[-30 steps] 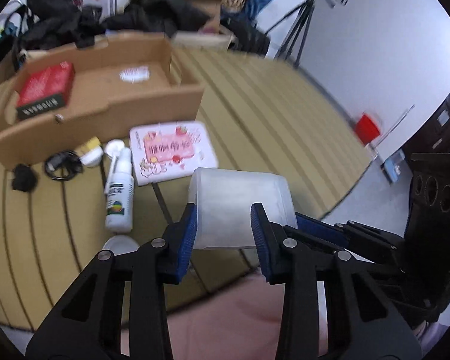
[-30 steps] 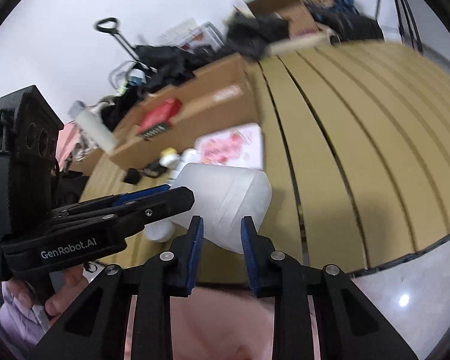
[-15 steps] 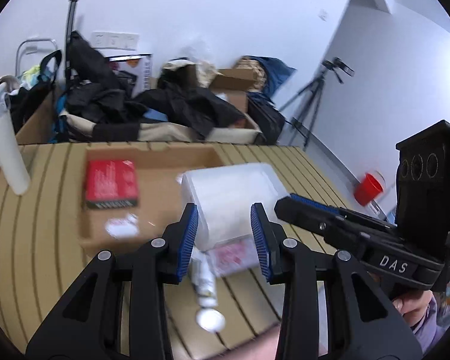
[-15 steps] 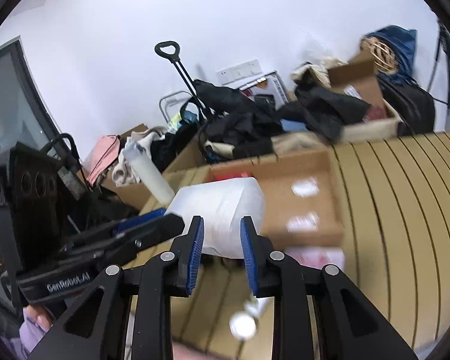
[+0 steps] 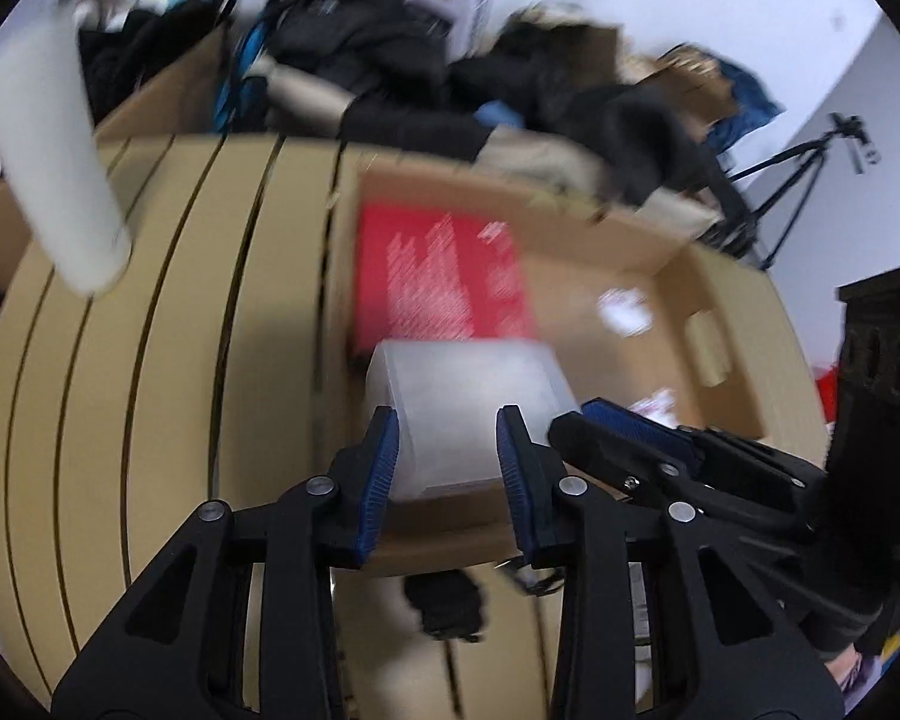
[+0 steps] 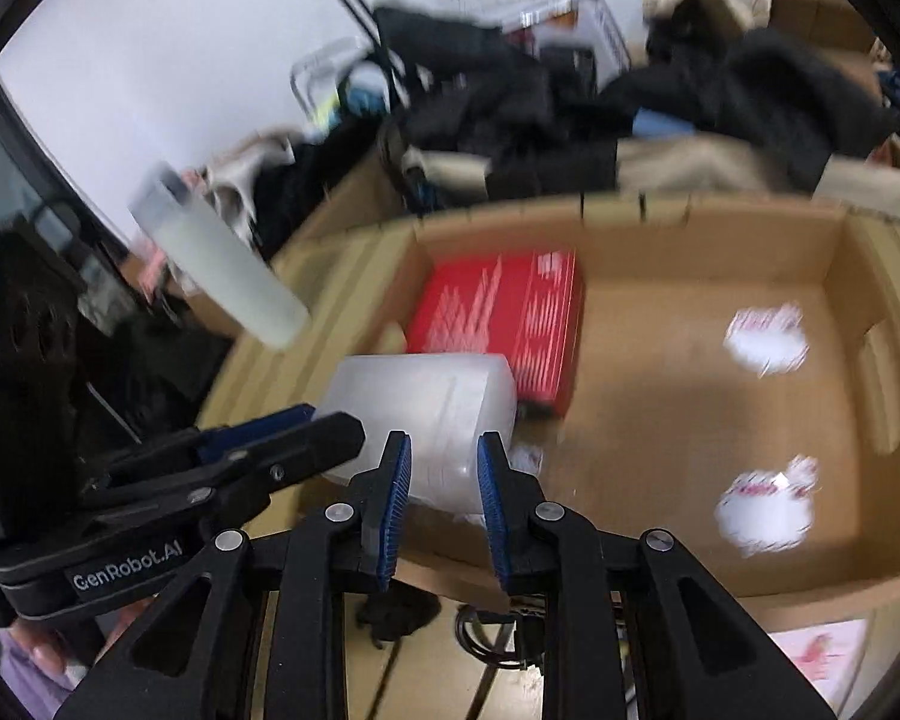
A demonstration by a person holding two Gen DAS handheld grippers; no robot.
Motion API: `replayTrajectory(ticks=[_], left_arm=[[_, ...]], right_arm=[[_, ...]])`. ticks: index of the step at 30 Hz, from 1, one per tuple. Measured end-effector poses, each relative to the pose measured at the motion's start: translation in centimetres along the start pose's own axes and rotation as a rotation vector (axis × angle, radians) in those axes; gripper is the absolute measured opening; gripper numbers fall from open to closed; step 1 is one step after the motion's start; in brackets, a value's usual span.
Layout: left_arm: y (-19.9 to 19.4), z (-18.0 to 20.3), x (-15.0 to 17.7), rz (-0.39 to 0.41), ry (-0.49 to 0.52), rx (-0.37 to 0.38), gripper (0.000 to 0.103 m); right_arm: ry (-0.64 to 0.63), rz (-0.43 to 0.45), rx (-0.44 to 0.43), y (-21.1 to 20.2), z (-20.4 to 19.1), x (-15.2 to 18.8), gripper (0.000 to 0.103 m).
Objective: Organize objects
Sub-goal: 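Lower the translucent white box into the cardboard tray and release, then withdraw the right tool from the tray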
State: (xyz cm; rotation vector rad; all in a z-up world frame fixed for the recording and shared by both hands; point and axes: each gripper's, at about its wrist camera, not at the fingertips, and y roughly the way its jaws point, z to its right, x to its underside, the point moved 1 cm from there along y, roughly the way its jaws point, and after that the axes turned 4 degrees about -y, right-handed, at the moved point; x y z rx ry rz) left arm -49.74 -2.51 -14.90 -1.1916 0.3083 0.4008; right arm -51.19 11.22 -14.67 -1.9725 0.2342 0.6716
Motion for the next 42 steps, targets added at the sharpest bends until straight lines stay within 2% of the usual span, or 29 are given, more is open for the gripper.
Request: replayTrajectory(ticks=[4, 6, 8, 9, 11, 12, 15, 17, 21, 26, 28, 31, 34, 36, 38, 40, 42], left_arm=[[-0.3, -0.2, 1.1, 0.022, 0.033, -0.04, 0.03], [-1.4, 0.5, 1.2, 0.03, 0.041, -0.043, 0.038], [-3.6, 1.4, 1.4, 0.072, 0.055, -0.061, 0.049], [-4.6, 1.6, 1.1, 0.093, 0.068, -0.068, 0.052], [-6.9, 2.3, 1.0, 0.133, 0.097, -0.084, 0.064], [-8.4, 2.6, 1.1, 0.148, 0.106, -0.079, 0.065], [-12.2, 3.8, 2.0, 0.171, 0.13, -0.064, 0.073], [-14.6, 4.7, 3.0, 0.187, 0.156, -0.084, 0.082], [-19.8, 6.5, 6.1, 0.239, 0.214, -0.107, 0.089], [-24.5, 6.9, 10.8, 0.286, 0.213, -0.151, 0.092], [-26.4, 6.9, 14.5, 0.31, 0.2, -0.155, 0.093], [-29.0, 7.3, 21.0, 0.408, 0.24, -0.129, 0.103], [-30.3, 8.3, 26.6, 0.49, 0.277, -0.144, 0.103], [-29.9, 9.1, 29.1, 0.467, 0.304, -0.092, 0.103], [-29.0, 10.0, 30.3, 0.416, 0.361, -0.073, 0.103], [-28.0, 10.4, 30.4, 0.396, 0.377, -0.108, 0.103], [-27.3, 10.1, 30.1, 0.371, 0.333, -0.111, 0.103]], right_arm=[[-0.009, -0.028, 0.003, 1.3, -0.4, 1.8, 0.025], [-0.016, -0.044, 0.008, 1.1, -0.2, 1.8, 0.025], [-0.032, -0.047, 0.064, -0.2, 0.0, 1.8, 0.026], [-0.041, -0.033, 0.08, -1.3, 0.1, 1.7, 0.026], [-0.064, 0.006, 0.103, -4.1, -0.2, 1.4, 0.03], [-0.077, 0.031, 0.12, -6.0, -0.3, 1.3, 0.038], [-0.108, 0.08, 0.157, -10.5, -0.9, 1.0, 0.076], [-0.122, 0.105, 0.187, -13.9, -1.4, 1.0, 0.08], [-0.127, 0.171, 0.21, -20.5, -2.3, 2.6, 0.08], [-0.181, 0.215, 0.221, -26.9, -4.3, 7.4, 0.081], [-0.205, 0.215, 0.241, -28.5, -5.0, 10.6, 0.081], [-0.221, 0.202, 0.262, -29.9, -5.9, 16.0, 0.081], [-0.213, 0.188, 0.247, -30.4, -7.1, 21.6, 0.081], [-0.18, 0.189, 0.195, -30.3, -7.7, 24.7, 0.081], [-0.147, 0.169, 0.159, -29.5, -8.0, 27.4, 0.081], [-0.165, 0.111, 0.178, -28.2, -8.1, 28.2, 0.081], [-0.17, 0.104, 0.234, -27.9, -8.1, 28.4, 0.081]])
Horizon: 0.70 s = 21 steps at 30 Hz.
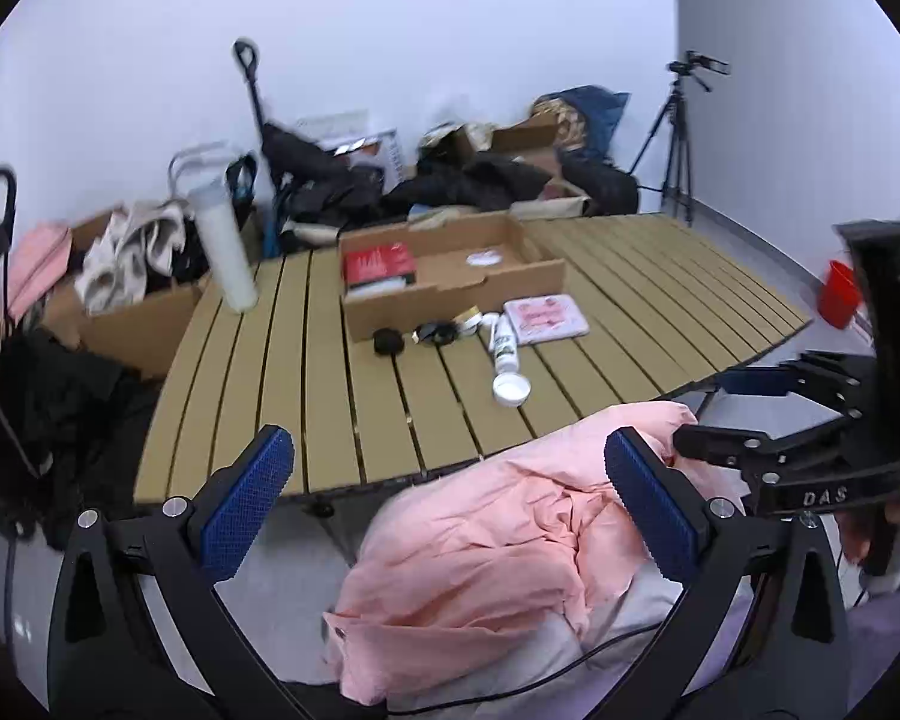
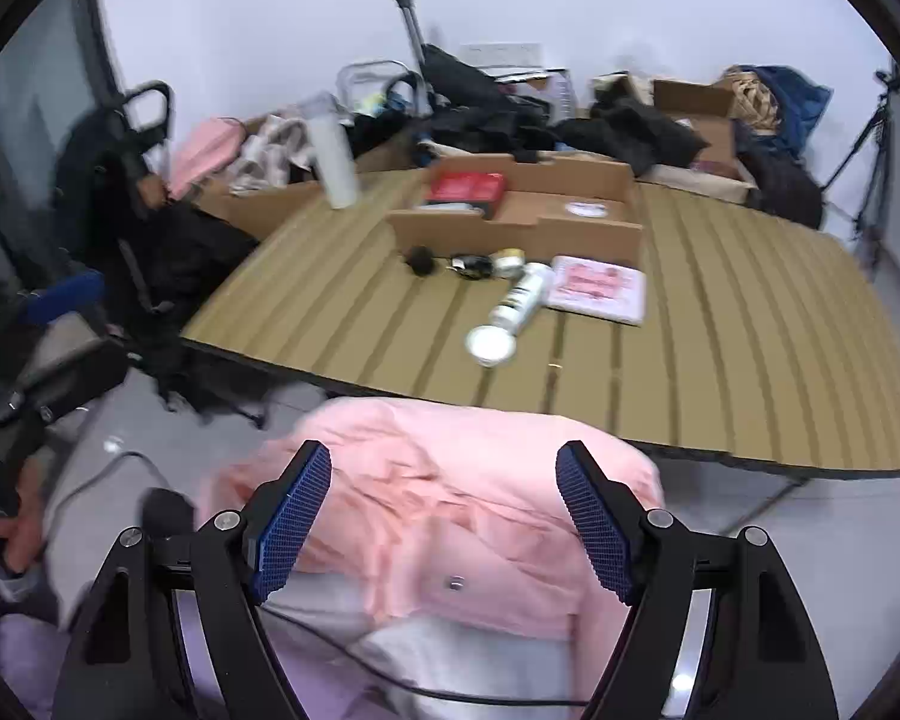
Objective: Organize objects
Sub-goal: 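Withdraw the right tool from the tray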
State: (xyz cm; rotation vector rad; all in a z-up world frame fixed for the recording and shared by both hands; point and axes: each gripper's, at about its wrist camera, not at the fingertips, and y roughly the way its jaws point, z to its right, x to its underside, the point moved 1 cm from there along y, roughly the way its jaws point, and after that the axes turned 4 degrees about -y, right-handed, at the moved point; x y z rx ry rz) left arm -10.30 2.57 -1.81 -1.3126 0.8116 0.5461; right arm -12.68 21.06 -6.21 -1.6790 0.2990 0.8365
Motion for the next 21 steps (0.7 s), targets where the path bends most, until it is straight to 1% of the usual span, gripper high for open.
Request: replayTrajectory(ticks=[1, 3, 6, 11, 13, 16, 19, 21], left_arm=[[0.3, -0.2, 0.0, -0.014, -0.022, 0.011, 0.103], [1.0, -0.6, 0.4, -0.047, -0.055, 0.018, 0.103], [1.9, -0.9, 0.9, -0.071, -0.07, 0.003, 0.103], [4.5, -0.8, 1.9, -0.122, -0.072, 0.036, 0.103], [6.6, -0.4, 2.0, -0.158, -0.063, 0.041, 0.103], [10.3, 0.5, 1.9, -0.214, -0.058, 0.068, 0.103], [14.3, 1.3, 1.2, -0.253, -0.061, 0.104, 0.103], [17.2, 2.1, 0.7, -0.281, -0.054, 0.112, 0.101]], right_arm=[[0.004, 0.012, 0.003, -0.1, 0.0, -0.1, 0.081], [0.011, 0.025, -0.018, -0.3, 0.2, -0.1, 0.081], [0.019, 0.026, -0.017, 0.0, 0.5, 0.2, 0.081], [0.055, 0.012, -0.027, 1.3, 1.4, 1.1, 0.081], [0.077, -0.014, -0.018, 2.7, 2.3, 1.5, 0.081], [0.113, -0.059, -0.026, 4.9, 3.8, 2.2, 0.081], [0.135, -0.078, -0.028, 6.4, 5.0, 2.3, 0.081], [0.131, -0.079, -0.023, 7.1, 5.5, 2.2, 0.081]])
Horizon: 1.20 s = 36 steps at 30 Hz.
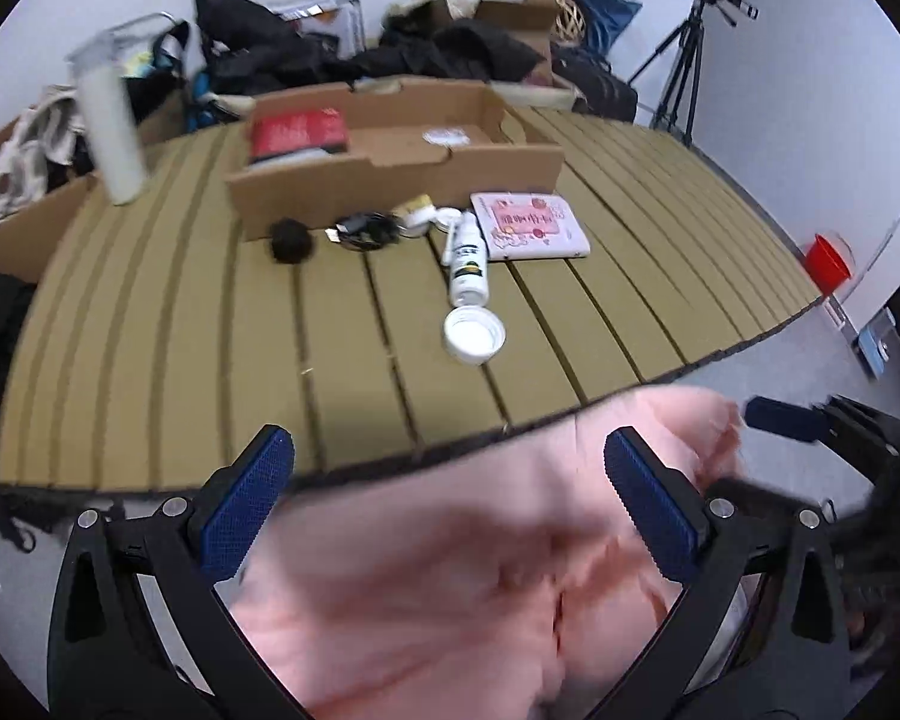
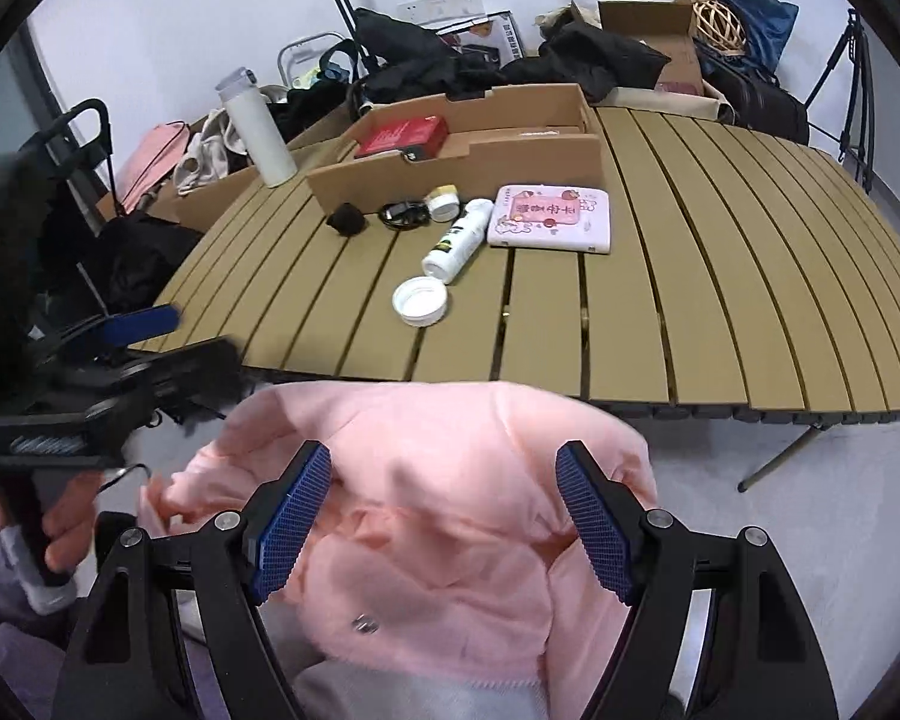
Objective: Organize objects
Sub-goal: 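Withdraw the right tool from the tray, then grasp the white round lid with the left tool while the right tool grasps the white spray bottle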
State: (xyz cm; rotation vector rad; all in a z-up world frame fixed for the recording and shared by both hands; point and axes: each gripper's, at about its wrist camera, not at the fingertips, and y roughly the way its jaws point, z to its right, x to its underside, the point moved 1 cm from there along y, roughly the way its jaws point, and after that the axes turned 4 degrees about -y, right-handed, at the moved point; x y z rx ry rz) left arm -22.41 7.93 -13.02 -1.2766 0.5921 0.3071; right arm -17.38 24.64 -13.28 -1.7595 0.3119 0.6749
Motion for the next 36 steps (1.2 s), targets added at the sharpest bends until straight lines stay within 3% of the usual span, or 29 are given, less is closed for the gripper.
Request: replayTrajectory(ticks=[3, 5, 7, 9, 10, 14, 18, 21, 23, 26, 27, 28, 36], left_arm=[[4.0, 1.1, -1.5, 0.013, 0.029, -0.013, 0.095], [6.3, 1.5, -2.2, 0.005, 0.044, -0.04, 0.075], [8.5, 1.7, -2.7, -0.024, 0.045, -0.022, 0.062], [10.5, 1.9, -2.6, -0.066, 0.047, -0.017, 0.039], [11.0, 1.9, -2.5, -0.071, 0.053, -0.019, 0.036], [10.5, 1.3, -1.8, -0.063, 0.05, -0.007, 0.036], [7.3, -2.6, -2.1, -0.034, -0.065, -0.008, 0.036], [4.7, -6.4, -2.0, -0.014, -0.155, -0.06, 0.036], [3.0, -8.2, -1.8, 0.009, -0.185, -0.104, 0.036], [0.6, -9.8, -0.9, 0.038, -0.197, -0.184, 0.036], [-0.1, -9.9, -0.6, 0.048, -0.191, -0.198, 0.036], [-0.6, -9.9, -0.2, 0.059, -0.188, -0.197, 0.036], [-2.1, -6.3, 1.2, 0.059, -0.14, -0.132, 0.036]], right_arm=[[0.014, -0.002, 0.023, 0.7, 1.1, -0.6, 0.081], [0.049, -0.004, 0.035, 1.1, 2.5, -1.1, 0.081], [0.081, -0.008, 0.05, 1.3, 3.9, -1.6, 0.081], [0.096, -0.008, 0.064, 1.6, 4.8, -2.1, 0.081], [0.096, -0.01, 0.068, 1.8, 5.3, -2.5, 0.081], [0.084, -0.021, 0.064, 3.4, 5.7, -4.1, 0.081], [0.075, -0.026, -0.013, 7.1, 4.6, -7.4, 0.081], [0.05, -0.061, -0.079, 11.5, 2.2, -10.4, 0.081], [-0.004, -0.086, -0.069, 14.5, 0.4, -12.2, 0.081], [0.003, -0.117, 0.023, 17.7, -0.3, -13.6, 0.053], [0.02, -0.126, 0.041, 18.4, -0.2, -13.5, 0.041], [0.032, -0.114, 0.045, 18.6, 0.1, -13.0, 0.036], [0.013, -0.084, 0.024, 13.9, 1.0, -6.7, 0.03]])
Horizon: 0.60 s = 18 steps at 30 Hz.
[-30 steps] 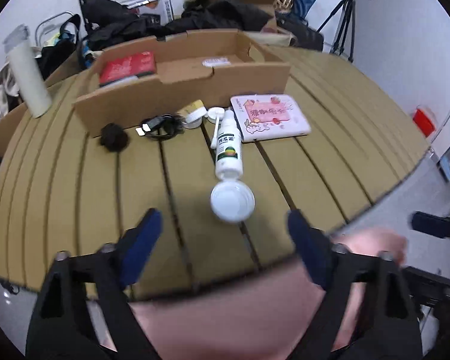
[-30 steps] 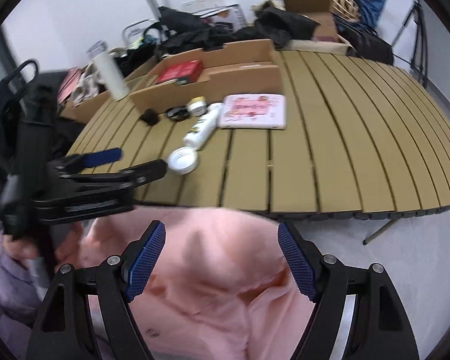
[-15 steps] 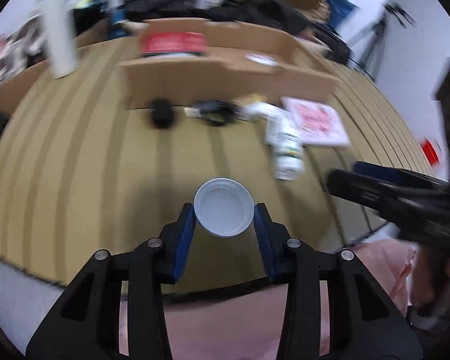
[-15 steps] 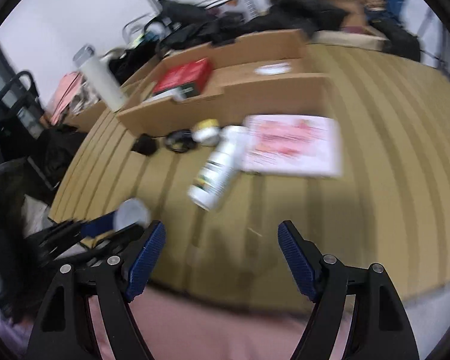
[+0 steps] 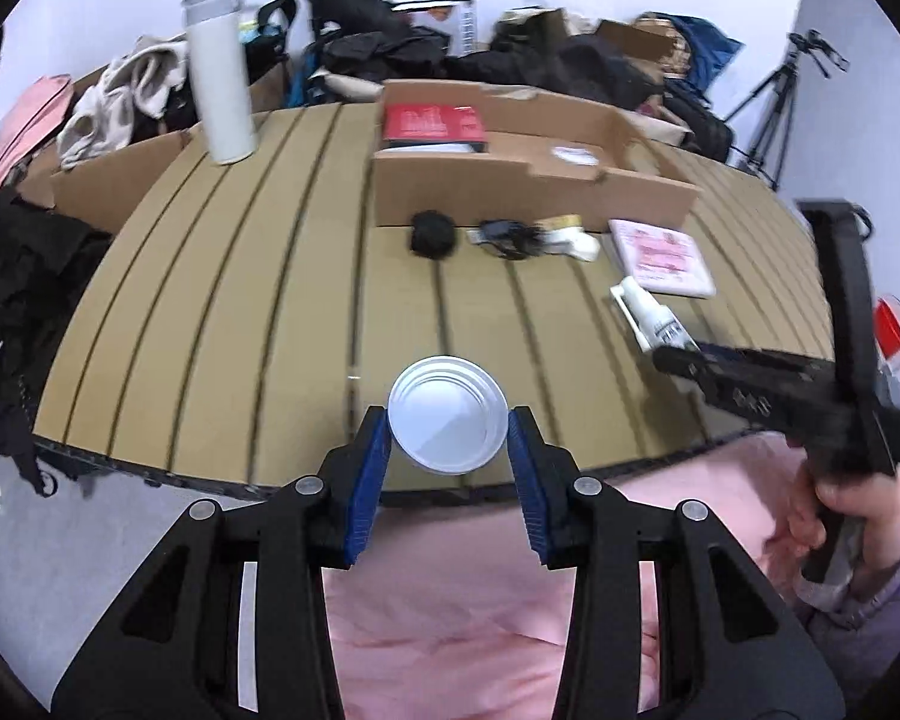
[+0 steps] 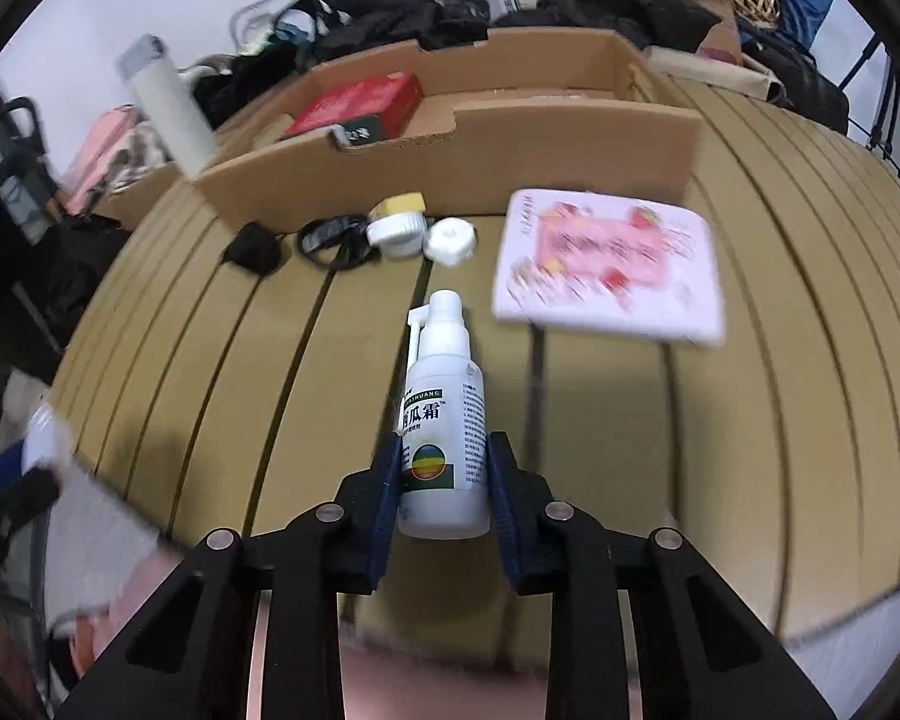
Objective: Organize objects
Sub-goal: 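Grasp the white round lid with the left tool while the right tool grasps the white spray bottle, then place the lid with the left tool while the right tool places the spray bottle into the tray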
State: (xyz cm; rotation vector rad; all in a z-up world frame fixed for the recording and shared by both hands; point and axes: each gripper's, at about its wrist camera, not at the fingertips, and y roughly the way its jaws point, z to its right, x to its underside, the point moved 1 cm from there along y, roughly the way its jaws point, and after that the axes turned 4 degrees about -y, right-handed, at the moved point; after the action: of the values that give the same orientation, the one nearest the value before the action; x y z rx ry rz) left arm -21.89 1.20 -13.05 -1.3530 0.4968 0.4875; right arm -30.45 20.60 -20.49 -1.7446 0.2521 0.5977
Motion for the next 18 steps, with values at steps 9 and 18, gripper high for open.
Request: replayTrajectory(ticks=[9, 18], left_arm=[[-2.5, 4.5, 1.3, 0.044, 0.109, 0.086, 0.036], [-0.7, 4.3, -8.0, 0.127, 0.11, 0.126, 0.036]], right_arm=[[0.074, 0.088, 0.087, -11.2, 5.5, 7.3, 0.03], [0.083, 0.146, -0.003, -11.4, 5.5, 0.9, 0.03]])
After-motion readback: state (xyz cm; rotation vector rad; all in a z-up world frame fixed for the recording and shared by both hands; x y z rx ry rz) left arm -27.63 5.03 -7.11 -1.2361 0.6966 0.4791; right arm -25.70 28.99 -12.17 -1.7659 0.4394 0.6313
